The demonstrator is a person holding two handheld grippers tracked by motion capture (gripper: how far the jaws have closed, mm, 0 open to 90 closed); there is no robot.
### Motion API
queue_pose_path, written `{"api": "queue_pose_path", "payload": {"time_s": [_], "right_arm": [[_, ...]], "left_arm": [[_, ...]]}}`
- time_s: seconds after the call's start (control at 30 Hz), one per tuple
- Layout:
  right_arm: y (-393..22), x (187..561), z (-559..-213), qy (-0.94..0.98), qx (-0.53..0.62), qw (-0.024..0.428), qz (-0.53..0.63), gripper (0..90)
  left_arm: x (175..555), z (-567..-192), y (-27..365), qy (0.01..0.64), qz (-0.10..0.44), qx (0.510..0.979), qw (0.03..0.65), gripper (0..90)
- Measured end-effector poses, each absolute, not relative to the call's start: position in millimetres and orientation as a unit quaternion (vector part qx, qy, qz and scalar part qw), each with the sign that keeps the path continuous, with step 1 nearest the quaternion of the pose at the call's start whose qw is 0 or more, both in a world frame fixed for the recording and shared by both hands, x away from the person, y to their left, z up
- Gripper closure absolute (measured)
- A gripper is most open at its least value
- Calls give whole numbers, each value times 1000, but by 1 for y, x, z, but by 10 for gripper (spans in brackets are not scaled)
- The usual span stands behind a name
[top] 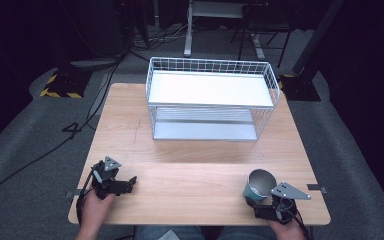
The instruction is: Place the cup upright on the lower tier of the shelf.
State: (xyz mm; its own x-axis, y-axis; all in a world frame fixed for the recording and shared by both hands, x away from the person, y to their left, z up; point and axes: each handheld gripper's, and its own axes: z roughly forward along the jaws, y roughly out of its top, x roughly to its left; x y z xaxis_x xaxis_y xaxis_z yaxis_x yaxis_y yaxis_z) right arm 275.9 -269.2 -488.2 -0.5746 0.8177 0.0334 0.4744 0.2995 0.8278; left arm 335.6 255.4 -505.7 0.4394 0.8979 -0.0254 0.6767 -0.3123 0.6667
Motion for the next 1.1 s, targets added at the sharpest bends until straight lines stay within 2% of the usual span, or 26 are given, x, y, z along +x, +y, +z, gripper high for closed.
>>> {"api": "queue_pose_path", "payload": {"time_s": [0.23,0.3,1.1], "right_arm": [[-269,278,-494,778,418,201,425,165],[-270,277,-495,778,415,202,427,219],[-272,276,-487,772,411,212,436,232]], "left_arm": [[335,-506,256,497,180,791,309,14],[335,-506,256,497,180,791,309,14],[335,-506,256,497,180,791,309,14]]}}
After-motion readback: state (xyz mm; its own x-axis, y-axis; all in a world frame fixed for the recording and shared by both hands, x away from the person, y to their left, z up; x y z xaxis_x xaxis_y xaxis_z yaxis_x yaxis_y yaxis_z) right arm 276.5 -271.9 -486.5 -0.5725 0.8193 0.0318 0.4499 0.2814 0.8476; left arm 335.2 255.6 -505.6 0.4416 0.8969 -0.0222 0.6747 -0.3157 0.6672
